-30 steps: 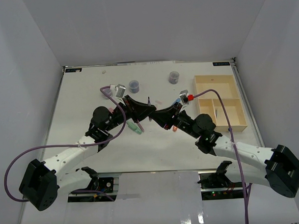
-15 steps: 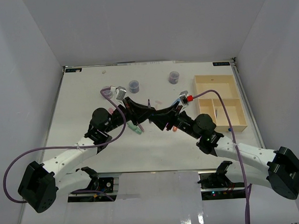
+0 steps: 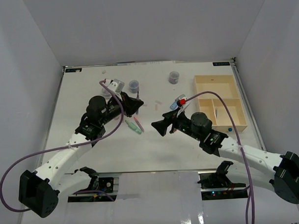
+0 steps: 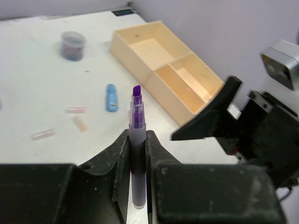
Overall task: Sort the stationery into containers
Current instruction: Close the pen cap on the pen.
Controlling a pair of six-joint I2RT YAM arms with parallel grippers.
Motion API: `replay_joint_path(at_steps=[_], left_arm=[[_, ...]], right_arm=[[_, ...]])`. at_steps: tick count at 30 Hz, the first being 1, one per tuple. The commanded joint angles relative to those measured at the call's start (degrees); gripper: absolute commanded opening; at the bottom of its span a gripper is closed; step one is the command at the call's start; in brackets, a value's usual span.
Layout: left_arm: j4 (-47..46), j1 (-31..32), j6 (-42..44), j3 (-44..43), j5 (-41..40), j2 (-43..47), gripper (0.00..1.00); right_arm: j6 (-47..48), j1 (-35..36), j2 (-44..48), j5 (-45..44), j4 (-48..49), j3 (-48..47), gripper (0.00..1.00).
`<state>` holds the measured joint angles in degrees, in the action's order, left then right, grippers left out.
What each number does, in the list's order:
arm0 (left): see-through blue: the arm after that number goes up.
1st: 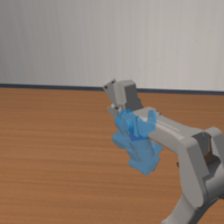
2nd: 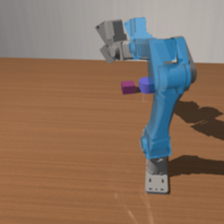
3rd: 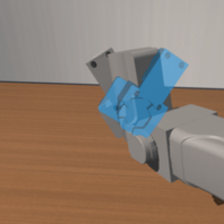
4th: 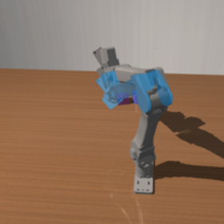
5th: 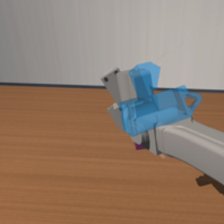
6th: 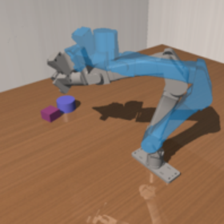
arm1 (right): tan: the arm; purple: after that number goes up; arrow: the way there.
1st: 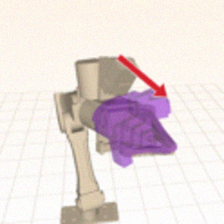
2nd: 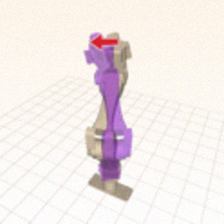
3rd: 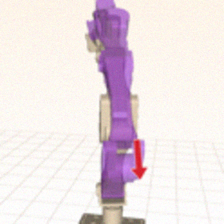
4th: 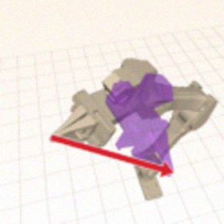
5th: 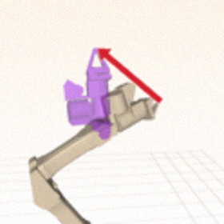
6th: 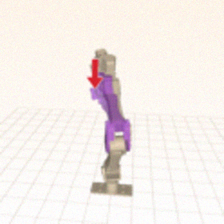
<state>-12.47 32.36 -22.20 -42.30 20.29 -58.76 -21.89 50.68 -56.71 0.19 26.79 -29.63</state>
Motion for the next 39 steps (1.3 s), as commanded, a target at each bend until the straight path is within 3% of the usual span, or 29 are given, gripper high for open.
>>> replay_joint_path(at_steps=[1, 7, 11, 15, 19, 26, 39], left_arm=[[12.96, -6.14, 6.63, -7.07, -2.98, -0.03, 0.00], [18.88, -14.95, 8.40, -7.71, -2.62, -1.36, 0.00], [18.27, -16.71, 7.87, -5.16, -3.07, -1.18, 0.00], [17.75, -17.24, 8.83, -3.58, -2.02, -0.92, 0.00], [16.43, -17.24, 9.71, -2.26, -2.62, 0.84, 0.00], [15.90, -17.24, 7.96, -0.85, -5.43, 3.22, 0.00], [16.42, -17.24, 7.69, -1.20, -6.59, 3.04, 0.00]], right_arm=[[8.41, -0.58, -0.41, -4.40, -8.65, -5.52, 0.90], [16.42, -3.21, -10.58, -1.86, -16.23, -16.39, 0.92], [21.78, -5.32, -20.44, -0.80, -22.64, -26.51, 0.99], [29.78, -7.87, -31.60, 6.04, -30.02, -37.32, 1.00], [35.59, -9.28, -44.85, 9.39, -40.82, -49.45, 0.87], [44.02, -9.45, -59.81, 8.43, -46.12, -64.30, 0.81], [48.17, -9.54, -73.18, 7.37, -49.20, -76.54, 0.67]])
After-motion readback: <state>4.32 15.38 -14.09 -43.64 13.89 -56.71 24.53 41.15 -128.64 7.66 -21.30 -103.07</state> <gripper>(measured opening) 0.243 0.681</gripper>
